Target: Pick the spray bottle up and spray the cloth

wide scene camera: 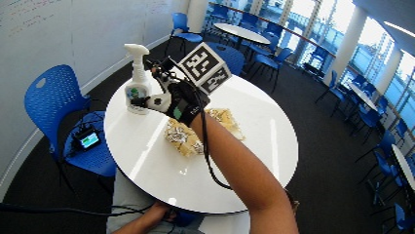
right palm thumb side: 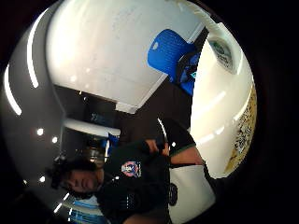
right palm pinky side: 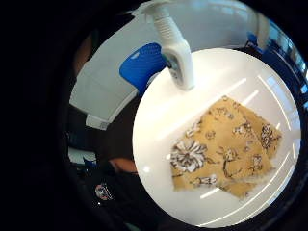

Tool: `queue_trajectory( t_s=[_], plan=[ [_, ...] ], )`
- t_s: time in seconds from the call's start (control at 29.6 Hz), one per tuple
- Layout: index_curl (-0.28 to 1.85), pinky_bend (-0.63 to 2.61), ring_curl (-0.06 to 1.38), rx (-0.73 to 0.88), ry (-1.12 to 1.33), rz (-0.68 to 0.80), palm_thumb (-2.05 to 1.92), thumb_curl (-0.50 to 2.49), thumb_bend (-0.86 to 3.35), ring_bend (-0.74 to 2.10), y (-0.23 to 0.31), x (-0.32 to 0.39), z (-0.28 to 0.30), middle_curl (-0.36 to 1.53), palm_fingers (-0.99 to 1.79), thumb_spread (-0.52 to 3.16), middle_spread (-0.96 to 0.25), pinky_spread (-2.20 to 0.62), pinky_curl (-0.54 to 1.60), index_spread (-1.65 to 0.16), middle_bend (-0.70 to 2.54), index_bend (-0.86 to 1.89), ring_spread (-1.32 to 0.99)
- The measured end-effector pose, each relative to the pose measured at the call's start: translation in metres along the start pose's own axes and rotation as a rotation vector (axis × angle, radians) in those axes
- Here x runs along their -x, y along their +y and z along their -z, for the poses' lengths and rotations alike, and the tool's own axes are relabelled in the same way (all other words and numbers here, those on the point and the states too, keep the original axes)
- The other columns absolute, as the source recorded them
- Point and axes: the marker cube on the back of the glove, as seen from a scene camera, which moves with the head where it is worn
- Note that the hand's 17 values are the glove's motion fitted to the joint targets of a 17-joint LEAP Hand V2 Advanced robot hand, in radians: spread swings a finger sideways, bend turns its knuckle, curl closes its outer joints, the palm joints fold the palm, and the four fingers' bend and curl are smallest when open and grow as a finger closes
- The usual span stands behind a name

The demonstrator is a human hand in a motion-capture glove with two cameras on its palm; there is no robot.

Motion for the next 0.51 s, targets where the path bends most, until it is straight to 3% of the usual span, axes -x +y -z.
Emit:
queue_trajectory(
  t_s=[0.51],
  plan=[
    [0.28,0.24,0.29,0.016,0.194,0.189,0.66,0.42,-0.03,0.35,0.054,0.038,-0.004,0.34,0.24,0.99,-0.07,0.16,0.33,-0.43,0.19,0.18,-0.05]
  ],
)
